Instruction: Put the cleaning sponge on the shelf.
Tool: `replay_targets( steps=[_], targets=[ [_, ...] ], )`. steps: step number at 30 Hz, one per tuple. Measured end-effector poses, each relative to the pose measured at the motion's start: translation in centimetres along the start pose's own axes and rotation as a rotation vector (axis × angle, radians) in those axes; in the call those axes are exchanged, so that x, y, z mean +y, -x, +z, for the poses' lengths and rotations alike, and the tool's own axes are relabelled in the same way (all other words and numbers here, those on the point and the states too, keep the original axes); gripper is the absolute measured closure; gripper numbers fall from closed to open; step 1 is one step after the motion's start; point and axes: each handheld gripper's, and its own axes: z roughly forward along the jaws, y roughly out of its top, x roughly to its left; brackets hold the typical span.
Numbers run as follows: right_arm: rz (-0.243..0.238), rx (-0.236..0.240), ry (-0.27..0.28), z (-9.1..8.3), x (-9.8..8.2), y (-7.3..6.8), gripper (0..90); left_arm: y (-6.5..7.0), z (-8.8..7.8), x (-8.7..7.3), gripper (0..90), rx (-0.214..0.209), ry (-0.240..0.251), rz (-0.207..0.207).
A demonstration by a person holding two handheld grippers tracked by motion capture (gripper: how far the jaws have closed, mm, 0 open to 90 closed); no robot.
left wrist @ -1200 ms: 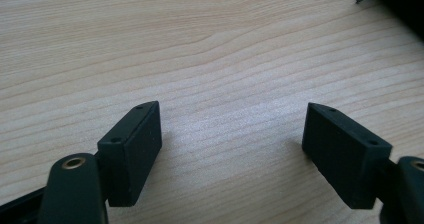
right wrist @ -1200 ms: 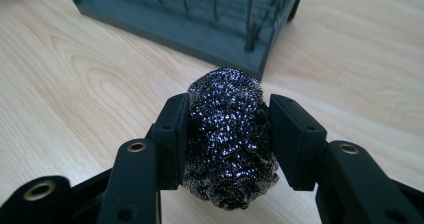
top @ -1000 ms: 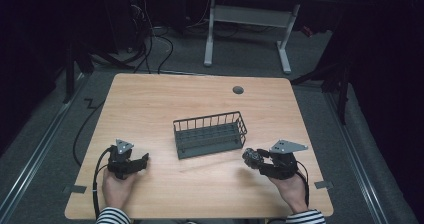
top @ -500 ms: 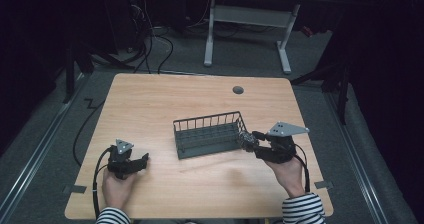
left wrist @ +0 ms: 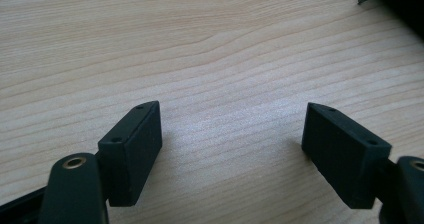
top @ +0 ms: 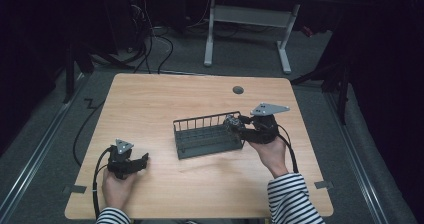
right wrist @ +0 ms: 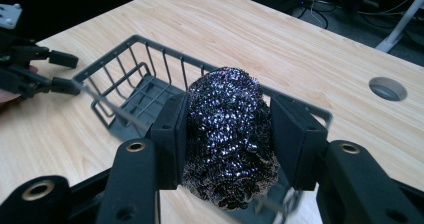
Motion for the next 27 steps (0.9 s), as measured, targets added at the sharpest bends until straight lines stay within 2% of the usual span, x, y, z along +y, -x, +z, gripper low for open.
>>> replay_targets(
  steps=[6,7,10,12,14,15,18,20,22,24,26,27],
  targets=[
    [0.013,-0.005,-0.035,2.4,0.6,0.3,52.2,0.0,0.0,0.0,24.3,0.001,0.0,0.001],
    [0.011,-0.014,-0.057,3.2,0.6,0.3,51.6,0.0,0.0,0.0,24.3,0.001,0.0,0.001],
    [0.011,-0.021,-0.075,3.9,0.6,0.4,50.8,0.0,0.0,0.0,24.3,0.0,0.0,0.0],
    [0.028,-0.023,-0.102,4.8,0.4,0.6,48.1,0.0,0.0,0.0,24.4,0.001,0.0,0.001],
    [0.022,-0.029,-0.109,5.1,0.3,0.6,46.4,0.0,0.0,0.0,24.3,0.0,0.001,-0.002],
    [0.024,-0.035,-0.121,5.4,0.2,0.7,42.6,0.0,0.0,0.0,24.4,0.001,0.0,0.001],
    [0.03,-0.037,-0.112,5.2,0.1,0.8,38.1,0.0,0.0,0.0,24.4,0.0,0.001,-0.001],
    [0.035,-0.031,-0.083,4.2,0.2,0.9,34.9,0.0,0.0,0.0,24.3,0.0,0.001,-0.002],
    [0.032,-0.043,-0.055,3.1,0.1,1.0,37.0,0.0,0.0,0.0,24.3,-0.002,0.0,-0.003],
    [0.047,-0.048,0.004,1.8,-0.4,1.2,41.9,0.0,0.0,0.0,24.4,0.001,0.002,-0.002],
    [0.06,-0.047,0.01,1.2,-0.7,1.4,42.6,0.0,0.0,0.0,24.4,0.002,0.0,0.0],
    [0.06,-0.064,0.011,0.7,-1.0,1.5,44.0,0.0,0.0,0.0,24.4,0.002,0.0,0.0]
  ],
)
